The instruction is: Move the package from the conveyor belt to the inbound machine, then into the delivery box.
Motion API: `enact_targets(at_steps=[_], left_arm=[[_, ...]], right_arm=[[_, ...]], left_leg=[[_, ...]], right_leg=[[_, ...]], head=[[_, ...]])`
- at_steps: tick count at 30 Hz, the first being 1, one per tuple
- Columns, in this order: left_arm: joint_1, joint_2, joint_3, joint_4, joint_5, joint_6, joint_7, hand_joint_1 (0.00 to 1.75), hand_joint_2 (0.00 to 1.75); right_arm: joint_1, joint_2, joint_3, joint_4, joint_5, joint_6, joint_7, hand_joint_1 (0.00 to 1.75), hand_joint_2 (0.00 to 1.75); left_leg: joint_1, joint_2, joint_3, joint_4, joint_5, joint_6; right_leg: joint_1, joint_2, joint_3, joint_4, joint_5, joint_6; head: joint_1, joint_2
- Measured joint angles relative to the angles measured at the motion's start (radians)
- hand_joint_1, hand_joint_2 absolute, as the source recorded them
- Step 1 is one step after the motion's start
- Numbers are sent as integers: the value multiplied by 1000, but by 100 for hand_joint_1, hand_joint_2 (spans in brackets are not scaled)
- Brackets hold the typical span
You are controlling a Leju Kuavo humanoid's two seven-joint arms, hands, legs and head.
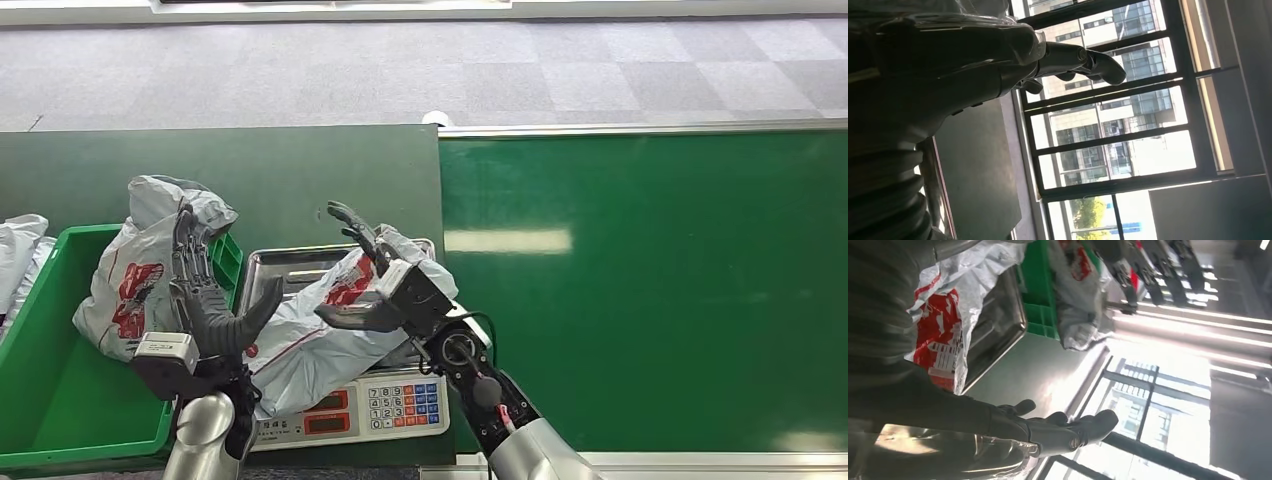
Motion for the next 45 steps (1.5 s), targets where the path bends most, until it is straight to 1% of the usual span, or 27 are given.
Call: enact_targets(at_steps=[4, 7, 15, 19, 23, 28, 33, 39, 40, 43, 44, 45], left_arm=[[11, 0, -14, 7, -39, -28, 24, 0, 175], [22, 0, -43, 22, -102, -40, 47, 0, 175], [63, 0, -146, 78, -267, -50, 109, 0, 175], [71, -4, -194, 102, -327, -37, 131, 0, 175], [83, -5, -221, 111, -351, -27, 138, 0, 175], [95, -5, -230, 111, -355, -25, 141, 0, 175], [103, -5, -231, 111, -357, -19, 142, 0, 175], [108, -3, -227, 111, -412, 59, 173, 0, 175], [108, -3, -226, 111, -423, 72, 184, 17, 175], [108, -2, -222, 111, -437, 90, 204, 141, 175], [108, -2, -221, 111, -441, 94, 210, 167, 175], [108, -2, -220, 111, -445, 98, 214, 168, 175]], right_arm=[[79, -23, -61, -133, -34, -1, 7, 0, 175], [146, -43, -100, -232, -34, -20, 13, 0, 175], [381, -106, -193, -520, 33, -131, 44, 0, 175], [495, -132, -219, -621, 62, -183, 46, 0, 175], [582, -148, -232, -697, 74, -217, 47, 0, 175], [644, -155, -240, -750, 63, -229, 43, 0, 175], [665, -157, -245, -768, 63, -229, 40, 0, 175], [667, -157, -249, -769, 70, -223, 34, 0, 175], [667, -157, -250, -769, 72, -222, 34, 0, 175], [666, -157, -251, -769, 76, -219, 34, 0, 175], [666, -157, -252, -769, 76, -218, 34, 0, 175], [666, -157, -252, -769, 77, -218, 34, 0, 175]], left_leg=[[0, 0, 0, 0, 0, 0], [0, 0, 0, 0, 0, 0], [0, 0, -2, 0, -1, 0], [0, 0, -2, 0, -1, 0], [0, 0, -2, 0, -1, 0], [0, 0, -2, 0, -1, 0], [0, 0, -2, 0, -1, 0], [0, 0, -2, 0, -1, 0], [0, 0, -2, 0, -1, 0], [0, 0, -2, 0, -1, 0], [0, 0, -2, 0, -1, 0], [0, 0, -2, 0, -1, 0]], right_leg=[[0, 0, 0, 0, 0, 0], [0, 0, -1, -1, 0, 0], [0, 0, -2, -1, 0, 0], [0, 0, -2, -1, 0, 0], [0, 0, -2, -1, 0, 0], [0, 0, -2, -1, 0, 0], [0, 0, -2, -1, 0, 0], [0, 0, -2, -1, 0, 0], [0, 0, -2, -1, 0, 0], [0, 0, -2, -1, 0, 0], [0, 0, -2, -1, 0, 0], [0, 0, -2, -1, 0, 0]], head=[[0, 0], [0, 0], [0, 0], [0, 0], [0, 0], [0, 0], [0, 0], [0, 0], [0, 0], [0, 0], [0, 0], [0, 0]])
